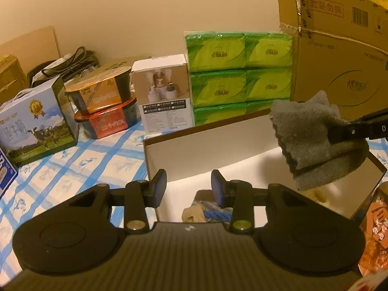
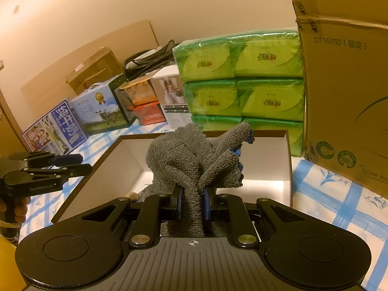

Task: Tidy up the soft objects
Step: 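Carry the grey towel and beige sock into the box and open both tools, then move both tools back to the green towel and black pad on the bed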

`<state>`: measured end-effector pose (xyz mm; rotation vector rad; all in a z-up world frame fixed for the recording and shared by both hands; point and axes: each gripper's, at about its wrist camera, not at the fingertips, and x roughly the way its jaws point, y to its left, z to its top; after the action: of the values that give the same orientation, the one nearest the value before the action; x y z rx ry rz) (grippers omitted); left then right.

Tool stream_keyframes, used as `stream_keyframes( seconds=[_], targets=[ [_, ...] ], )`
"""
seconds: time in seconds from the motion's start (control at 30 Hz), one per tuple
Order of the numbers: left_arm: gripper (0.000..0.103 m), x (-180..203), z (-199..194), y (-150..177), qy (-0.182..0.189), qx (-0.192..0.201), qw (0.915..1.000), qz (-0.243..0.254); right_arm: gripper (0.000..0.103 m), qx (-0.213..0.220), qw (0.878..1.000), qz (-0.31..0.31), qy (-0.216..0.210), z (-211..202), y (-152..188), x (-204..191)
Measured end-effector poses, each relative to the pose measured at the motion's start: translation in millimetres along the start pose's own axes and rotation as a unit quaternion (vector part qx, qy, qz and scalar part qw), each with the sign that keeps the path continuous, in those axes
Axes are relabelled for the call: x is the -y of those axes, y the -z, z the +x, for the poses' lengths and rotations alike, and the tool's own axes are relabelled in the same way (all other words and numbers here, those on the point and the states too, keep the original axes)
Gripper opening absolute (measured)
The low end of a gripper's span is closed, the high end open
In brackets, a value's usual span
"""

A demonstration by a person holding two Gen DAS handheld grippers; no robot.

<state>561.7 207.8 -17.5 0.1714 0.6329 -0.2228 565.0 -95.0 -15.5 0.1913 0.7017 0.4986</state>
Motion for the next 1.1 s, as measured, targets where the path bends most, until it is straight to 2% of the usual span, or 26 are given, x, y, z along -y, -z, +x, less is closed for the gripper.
stream_keyframes(
  seconds=[0.1,0.13,0.17,0.23,0.3,0.63,0.9,1.03,1.1],
  targets=[
    [0.037,-4,-2,5,-0.005,-0.004,0.9999,-0.009,0.017,0.002,1.0,0.008,0.001,0,-1,1],
    [0.037,-5,-4,6,-0.007,-0.004,0.9999,-0.012,0.029,0.002,1.0,0.011,0.0,0,-1,1],
    [0.037,-7,-6,9,-0.009,-0.004,0.9998,-0.015,0.054,0.003,1.0,0.012,0.001,0,-2,1],
    [0.038,-11,-9,13,-0.016,-0.007,0.9995,-0.025,0.077,0.017,1.0,0.016,0.014,-3,-2,2],
    [0.038,-17,-14,17,-0.024,-0.009,0.999,-0.038,0.077,0.031,0.999,0.02,0.005,-9,-3,4],
    [0.038,-45,-56,49,-0.071,-0.03,0.9913,-0.107,0.077,0.014,1.0,0.025,0.009,-37,7,13],
    [0.038,-50,-123,99,-0.095,-0.033,0.9808,-0.167,0.077,0.014,0.999,0.034,-0.018,-87,30,12],
    [0.038,-41,-158,128,-0.108,-0.037,0.9759,-0.186,0.077,0.016,0.999,0.035,-0.033,-121,48,8],
    [0.038,-33,-174,140,-0.102,-0.037,0.9739,-0.199,0.077,0.019,0.999,0.033,-0.038,-136,57,5]
  ],
)
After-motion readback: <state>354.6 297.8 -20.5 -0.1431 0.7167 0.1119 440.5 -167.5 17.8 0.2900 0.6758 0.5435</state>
